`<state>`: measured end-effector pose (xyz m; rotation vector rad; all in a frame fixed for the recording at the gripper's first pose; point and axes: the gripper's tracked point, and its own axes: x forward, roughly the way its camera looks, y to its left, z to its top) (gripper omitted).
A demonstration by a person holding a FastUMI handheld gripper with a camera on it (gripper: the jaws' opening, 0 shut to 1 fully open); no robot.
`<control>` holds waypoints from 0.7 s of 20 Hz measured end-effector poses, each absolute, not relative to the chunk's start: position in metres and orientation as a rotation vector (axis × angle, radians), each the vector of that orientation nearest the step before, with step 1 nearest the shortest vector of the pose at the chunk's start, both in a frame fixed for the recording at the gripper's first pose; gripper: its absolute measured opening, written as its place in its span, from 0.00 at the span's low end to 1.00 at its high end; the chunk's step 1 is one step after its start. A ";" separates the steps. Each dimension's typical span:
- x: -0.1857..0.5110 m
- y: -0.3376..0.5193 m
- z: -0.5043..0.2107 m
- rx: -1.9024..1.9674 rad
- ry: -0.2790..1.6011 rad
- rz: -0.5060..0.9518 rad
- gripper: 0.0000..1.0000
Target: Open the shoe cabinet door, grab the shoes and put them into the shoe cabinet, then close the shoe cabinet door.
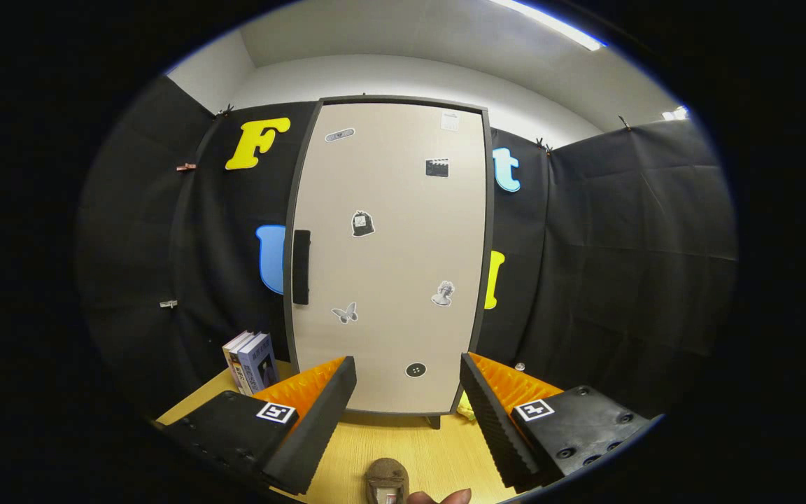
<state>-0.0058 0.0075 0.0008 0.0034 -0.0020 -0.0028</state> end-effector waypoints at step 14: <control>0.058 0.087 0.028 0.036 -0.036 0.078 0.98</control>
